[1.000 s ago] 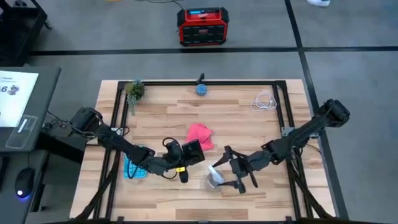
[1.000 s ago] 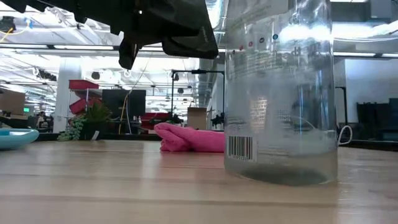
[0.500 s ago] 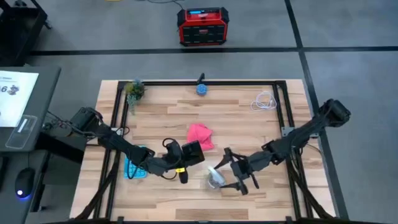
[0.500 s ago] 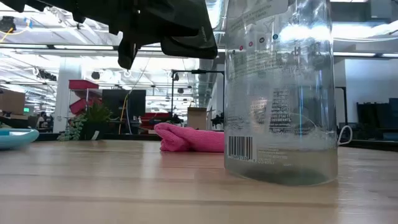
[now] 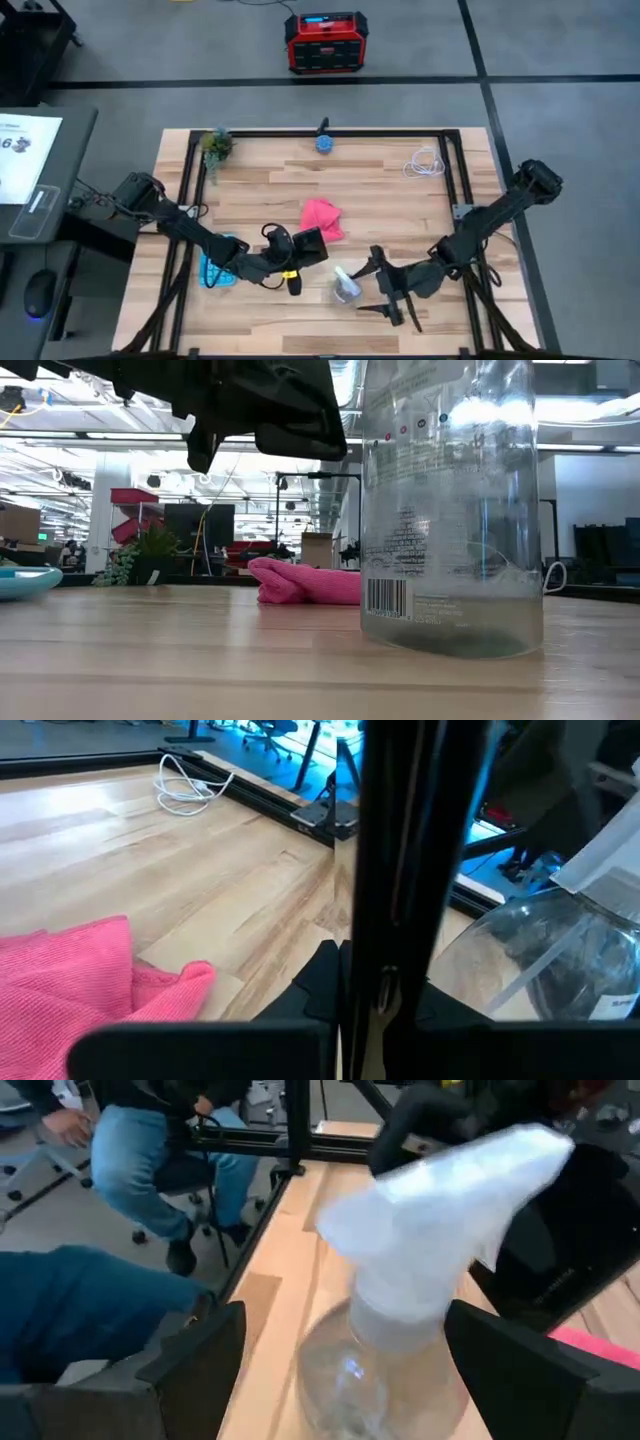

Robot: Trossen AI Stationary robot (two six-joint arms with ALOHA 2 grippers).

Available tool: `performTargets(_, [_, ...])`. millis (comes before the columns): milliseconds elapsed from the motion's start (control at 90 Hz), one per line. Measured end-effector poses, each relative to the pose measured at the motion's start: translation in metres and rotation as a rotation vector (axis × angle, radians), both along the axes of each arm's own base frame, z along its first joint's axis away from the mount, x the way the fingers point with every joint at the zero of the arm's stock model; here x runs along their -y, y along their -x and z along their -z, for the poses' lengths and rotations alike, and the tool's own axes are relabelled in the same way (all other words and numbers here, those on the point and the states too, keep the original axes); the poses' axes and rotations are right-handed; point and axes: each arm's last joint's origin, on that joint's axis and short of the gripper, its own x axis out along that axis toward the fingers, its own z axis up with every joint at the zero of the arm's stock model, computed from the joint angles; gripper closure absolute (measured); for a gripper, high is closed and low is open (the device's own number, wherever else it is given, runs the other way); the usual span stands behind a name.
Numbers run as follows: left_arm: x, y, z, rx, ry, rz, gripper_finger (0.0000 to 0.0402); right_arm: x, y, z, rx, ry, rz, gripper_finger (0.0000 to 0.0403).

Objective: Apply microfiber cloth
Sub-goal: Spray the back of the black cellphone using transparent spray bottle

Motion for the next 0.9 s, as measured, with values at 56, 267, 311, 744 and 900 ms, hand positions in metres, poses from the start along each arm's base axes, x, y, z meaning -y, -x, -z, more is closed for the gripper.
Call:
performTargets(56, [0.0, 0.0, 0.0, 0.001, 0.004, -0.001, 0.0395, -0.002, 0.001, -0.003, -0.011, 0.036, -0.016, 0.0078])
performTargets(267, [0.001, 0.001, 0.0, 0.001, 0.018, 0.0, 0.0395, 0.0, 0.0, -0.013, -0.066, 0.119, -0.049, 0.0078])
performTargets(311, [0.001, 0.001, 0.001, 0.001, 0.018, -0.001, 0.0395, 0.002, -0.001, -0.011, -0.081, 0.129, -0.071, 0.0078])
performTargets(744, [0.001, 0.002, 0.004, -0.022, 0.032, -0.03, 0.0395, 0.009, -0.005, 0.003, -0.11, -0.019, -0.144, 0.0078])
performTargets(900, [0.001, 0.003, 0.004, -0.021, 0.034, -0.029, 0.0395, 0.011, -0.006, 0.005, -0.114, 0.011, -0.127, 0.0078])
